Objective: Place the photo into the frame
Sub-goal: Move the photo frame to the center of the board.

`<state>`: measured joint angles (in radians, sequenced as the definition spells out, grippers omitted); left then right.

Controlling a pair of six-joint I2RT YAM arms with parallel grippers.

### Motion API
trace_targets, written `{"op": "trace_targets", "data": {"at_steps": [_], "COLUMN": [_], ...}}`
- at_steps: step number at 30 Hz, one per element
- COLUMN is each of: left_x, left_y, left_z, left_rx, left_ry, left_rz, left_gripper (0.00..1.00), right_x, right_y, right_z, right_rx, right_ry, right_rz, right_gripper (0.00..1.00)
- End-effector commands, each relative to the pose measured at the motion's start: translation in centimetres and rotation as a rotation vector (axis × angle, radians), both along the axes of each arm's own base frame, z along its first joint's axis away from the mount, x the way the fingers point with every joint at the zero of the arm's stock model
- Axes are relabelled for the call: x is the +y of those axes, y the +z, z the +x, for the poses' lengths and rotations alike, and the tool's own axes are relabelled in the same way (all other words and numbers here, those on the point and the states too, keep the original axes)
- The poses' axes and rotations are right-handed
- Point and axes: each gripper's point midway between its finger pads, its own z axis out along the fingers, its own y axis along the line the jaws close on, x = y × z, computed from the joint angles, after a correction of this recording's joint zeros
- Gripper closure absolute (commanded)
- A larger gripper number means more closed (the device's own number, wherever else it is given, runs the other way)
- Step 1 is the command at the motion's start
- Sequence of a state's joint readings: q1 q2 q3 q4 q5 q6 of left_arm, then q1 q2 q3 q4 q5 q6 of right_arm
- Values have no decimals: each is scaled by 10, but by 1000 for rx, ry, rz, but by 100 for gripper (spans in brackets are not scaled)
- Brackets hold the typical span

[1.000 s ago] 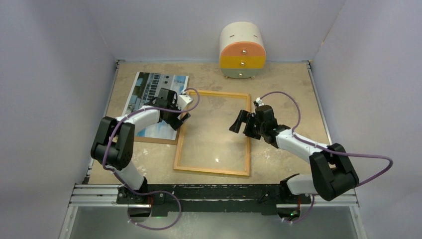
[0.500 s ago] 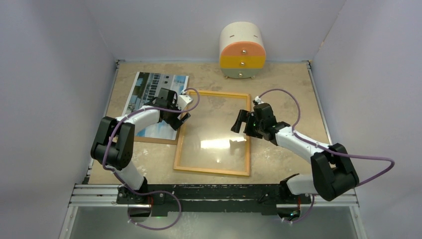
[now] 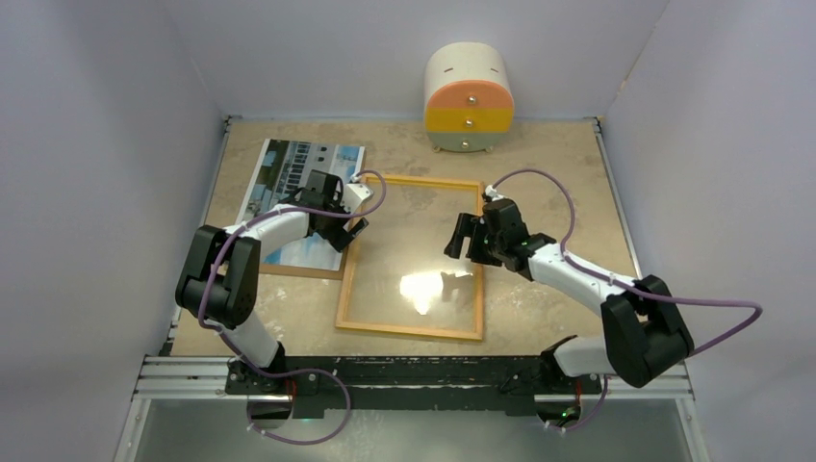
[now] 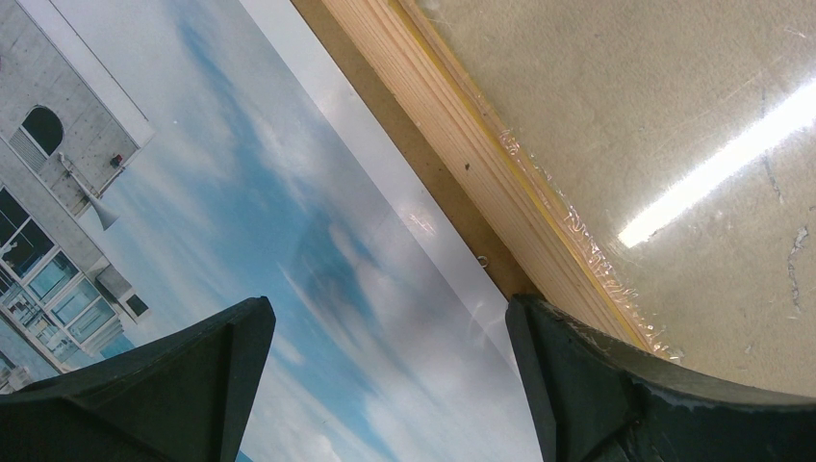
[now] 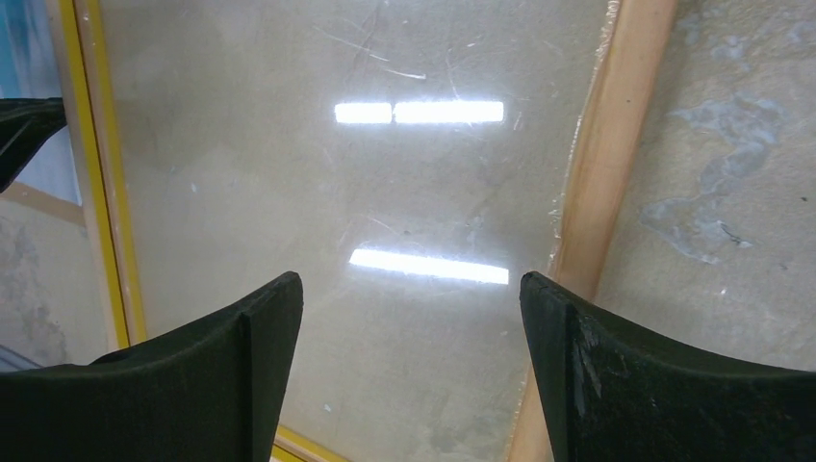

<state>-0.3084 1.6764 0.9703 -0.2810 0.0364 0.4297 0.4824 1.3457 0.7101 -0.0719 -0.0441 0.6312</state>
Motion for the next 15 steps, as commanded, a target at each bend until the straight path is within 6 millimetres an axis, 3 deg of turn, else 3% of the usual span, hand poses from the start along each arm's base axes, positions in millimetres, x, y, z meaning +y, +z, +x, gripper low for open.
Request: {"op": "trace_targets", "data": {"at_steps": [1,15], "left_x": [-4,-5], "left_y": [-11,-14], "left_z": [-11,-13], "left_rx": [48,53], "left_ry": [-25,-26], "left_rz": [2,-3], "left_gripper": [0,0], "right_x": [8,0], "right_y": [-10,-34], "right_z": [-3,-5], "right_rx": [20,74], "right_ry": [4,-21], "right_rz": [36,-25], "right_gripper": [17,19]}}
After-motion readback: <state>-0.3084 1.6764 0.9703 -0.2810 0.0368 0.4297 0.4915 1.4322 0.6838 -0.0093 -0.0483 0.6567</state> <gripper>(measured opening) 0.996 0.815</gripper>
